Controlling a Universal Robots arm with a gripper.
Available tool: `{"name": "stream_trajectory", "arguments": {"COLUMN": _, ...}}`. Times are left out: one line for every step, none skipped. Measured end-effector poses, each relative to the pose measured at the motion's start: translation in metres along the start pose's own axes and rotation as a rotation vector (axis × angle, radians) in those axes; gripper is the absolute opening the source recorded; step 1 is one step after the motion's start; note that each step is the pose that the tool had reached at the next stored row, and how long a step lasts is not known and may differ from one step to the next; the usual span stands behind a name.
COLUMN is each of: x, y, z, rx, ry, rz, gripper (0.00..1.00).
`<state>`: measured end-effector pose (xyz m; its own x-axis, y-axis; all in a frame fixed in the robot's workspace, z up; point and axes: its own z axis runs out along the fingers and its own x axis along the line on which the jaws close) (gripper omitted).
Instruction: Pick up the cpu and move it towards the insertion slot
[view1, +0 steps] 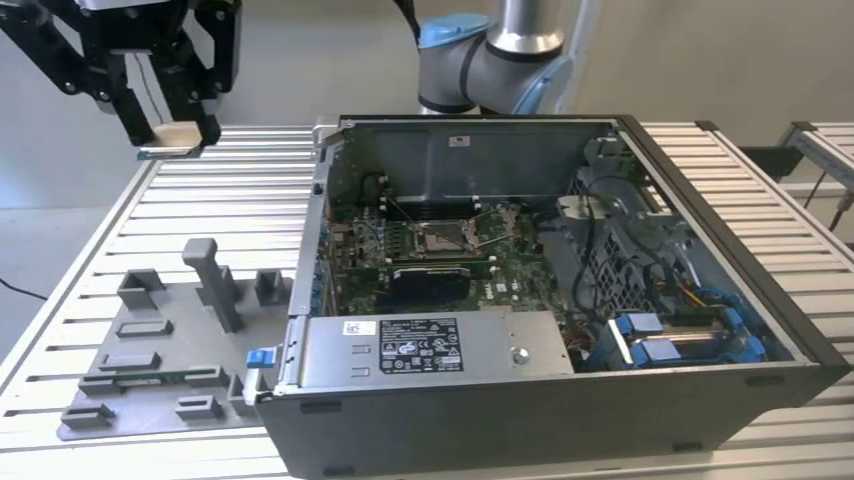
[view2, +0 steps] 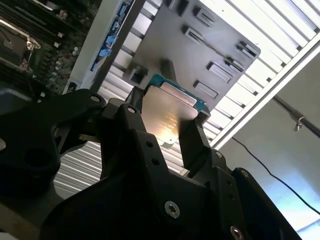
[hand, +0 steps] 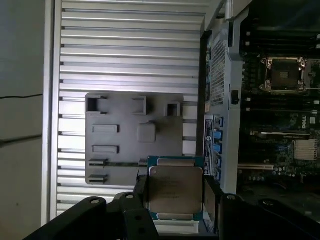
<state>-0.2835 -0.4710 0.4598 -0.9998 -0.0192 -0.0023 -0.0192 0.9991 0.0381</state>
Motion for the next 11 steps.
{"name": "stream_trajectory", "arguments": {"x": -0.0031, "y": 0.0, "z": -0.0005, "rx": 0.0, "ry": 0.0, "rz": 0.0, "gripper": 0.0}}
{"name": "stream_trajectory", "arguments": {"x": -0.0063, "y": -0.0001, "z": -0.001, "rx": 0.0, "ry": 0.0, "rz": 0.0, "gripper": 0.0}}
{"name": "stream_trajectory", "arguments": {"x": -0.0097, "y": -0.0001, "z": -0.0015, "rx": 0.0, "ry": 0.0, "rz": 0.0, "gripper": 0.0}}
{"name": "stream_trajectory", "arguments": {"x": -0.0134, "y": -0.0002, "z": -0.0021, "rx": -0.0001, "ry": 0.0, "rz": 0.0, "gripper": 0.0}}
{"name": "stream_trajectory", "arguments": {"x": -0.0171, "y": -0.0002, "z": -0.0026, "rx": 0.0, "ry": 0.0001, "rz": 0.0, "gripper": 0.0}}
{"name": "stream_trajectory", "arguments": {"x": -0.021, "y": -0.0003, "z": -0.0031, "rx": 0.0, "ry": 0.0, "rz": 0.0, "gripper": 0.0}}
{"name": "stream_trajectory", "arguments": {"x": -0.0251, "y": -0.0003, "z": -0.0037, "rx": 0.0, "ry": 0.0, "rz": 0.0, "gripper": 0.0}}
{"name": "stream_trajectory", "arguments": {"x": -0.0289, "y": -0.0004, "z": -0.0042, "rx": 0.0, "ry": 0.0, "rz": 0.0, "gripper": 0.0}}
{"name": "stream_trajectory", "arguments": {"x": -0.0327, "y": -0.0004, "z": -0.0047, "rx": 0.0, "ry": 0.0001, "rz": 0.0, "gripper": 0.0}}
{"name": "stream_trajectory", "arguments": {"x": -0.0366, "y": -0.0005, "z": -0.0052, "rx": 0.0, "ry": 0.0001, "rz": 0.0, "gripper": 0.0}}
{"name": "stream_trajectory", "arguments": {"x": -0.0405, "y": -0.0005, "z": -0.0058, "rx": 0.0, "ry": 0.0001, "rz": 0.0, "gripper": 0.0}}
